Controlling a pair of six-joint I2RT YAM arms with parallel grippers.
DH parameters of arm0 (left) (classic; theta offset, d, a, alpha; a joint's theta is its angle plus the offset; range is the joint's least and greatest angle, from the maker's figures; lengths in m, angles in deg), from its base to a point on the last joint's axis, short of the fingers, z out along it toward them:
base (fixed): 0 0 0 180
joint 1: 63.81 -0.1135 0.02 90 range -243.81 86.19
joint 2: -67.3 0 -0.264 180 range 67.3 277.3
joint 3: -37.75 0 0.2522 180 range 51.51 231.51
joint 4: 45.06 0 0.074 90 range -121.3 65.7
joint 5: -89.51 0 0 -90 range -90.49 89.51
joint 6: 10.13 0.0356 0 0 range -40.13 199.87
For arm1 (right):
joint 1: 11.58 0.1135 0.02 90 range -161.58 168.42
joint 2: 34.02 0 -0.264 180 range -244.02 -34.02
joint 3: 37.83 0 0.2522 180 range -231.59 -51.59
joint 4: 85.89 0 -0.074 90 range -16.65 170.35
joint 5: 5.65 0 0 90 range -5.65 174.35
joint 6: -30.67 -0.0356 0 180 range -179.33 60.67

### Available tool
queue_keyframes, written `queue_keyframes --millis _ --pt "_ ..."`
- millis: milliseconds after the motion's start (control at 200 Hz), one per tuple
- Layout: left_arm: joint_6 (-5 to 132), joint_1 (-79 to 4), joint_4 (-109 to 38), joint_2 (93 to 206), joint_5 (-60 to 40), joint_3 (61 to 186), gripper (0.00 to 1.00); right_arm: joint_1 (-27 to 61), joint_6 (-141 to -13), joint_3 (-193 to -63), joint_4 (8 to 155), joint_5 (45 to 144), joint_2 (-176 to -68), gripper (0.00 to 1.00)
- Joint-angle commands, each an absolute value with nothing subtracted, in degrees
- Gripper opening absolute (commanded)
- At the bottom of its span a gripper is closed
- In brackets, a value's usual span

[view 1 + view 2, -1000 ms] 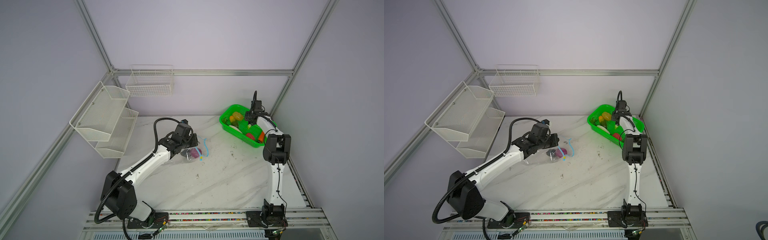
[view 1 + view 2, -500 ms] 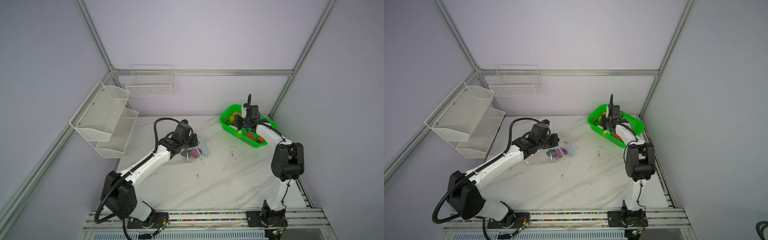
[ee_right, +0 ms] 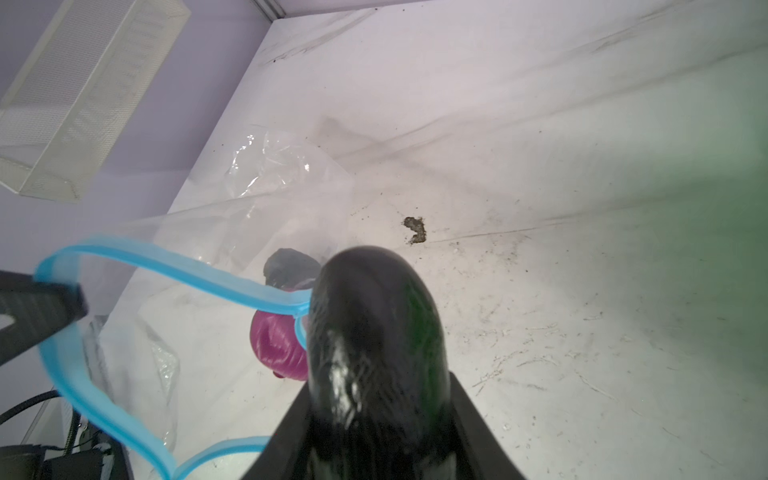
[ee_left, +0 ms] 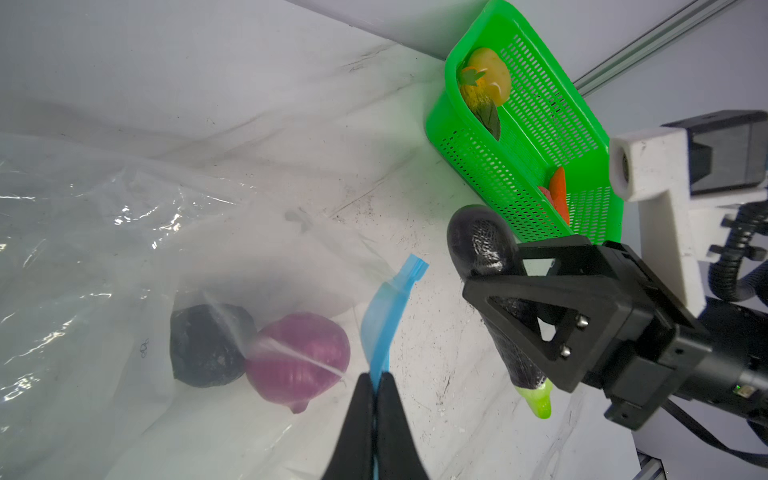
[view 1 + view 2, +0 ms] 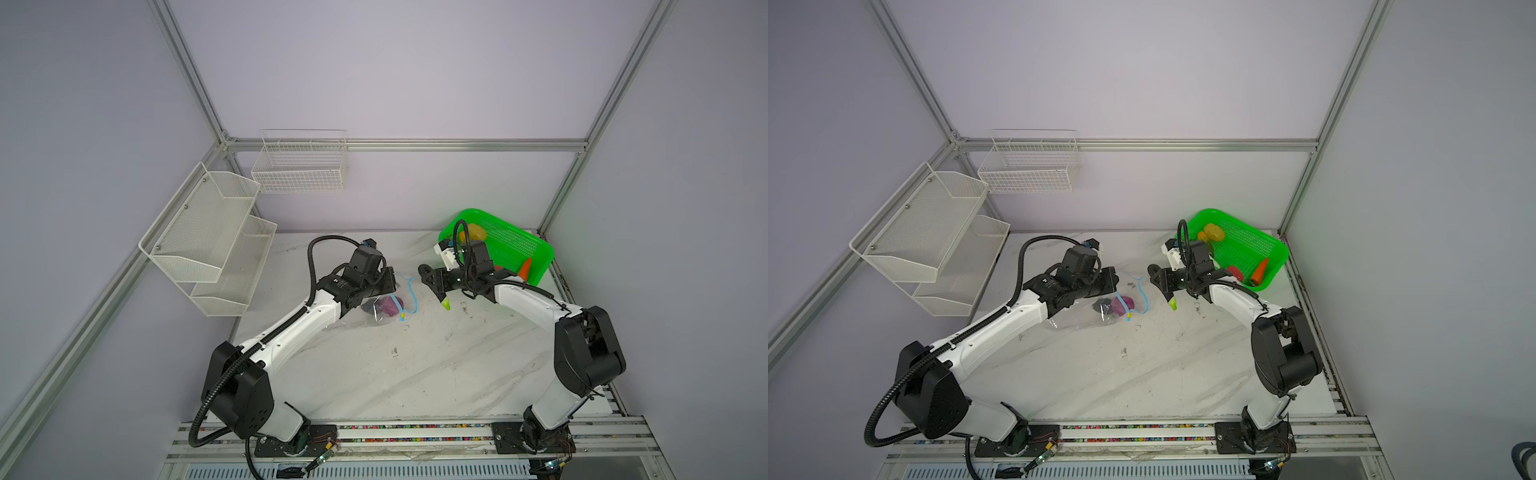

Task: Place the food in the zip-top bag and seal the zipper
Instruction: 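Carry the eggplant toward the bag mouth held by the left gripper, then lower the eggplant into the bag beside the red onion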

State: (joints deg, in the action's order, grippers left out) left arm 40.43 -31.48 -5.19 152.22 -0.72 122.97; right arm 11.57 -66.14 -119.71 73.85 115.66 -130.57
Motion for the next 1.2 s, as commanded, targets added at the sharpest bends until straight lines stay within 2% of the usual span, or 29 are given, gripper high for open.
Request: queue_keyframes --millis 0,360,1195 --pt "40.1 -31.1 -8.1 151.1 -1.2 122.9 0.0 13.4 -63.5 -116.8 77.4 123.8 -126.1 0.39" --pt "40.1 -31.0 -7.9 150.5 -0.7 122.5 0.0 19.2 -61.0 -118.8 76.7 126.4 -129.2 0.38" --pt "40.0 -31.0 -8.2 149.4 -1.5 121.9 0.0 24.0 -62.9 -128.3 78.4 125.6 -141.0 0.38"
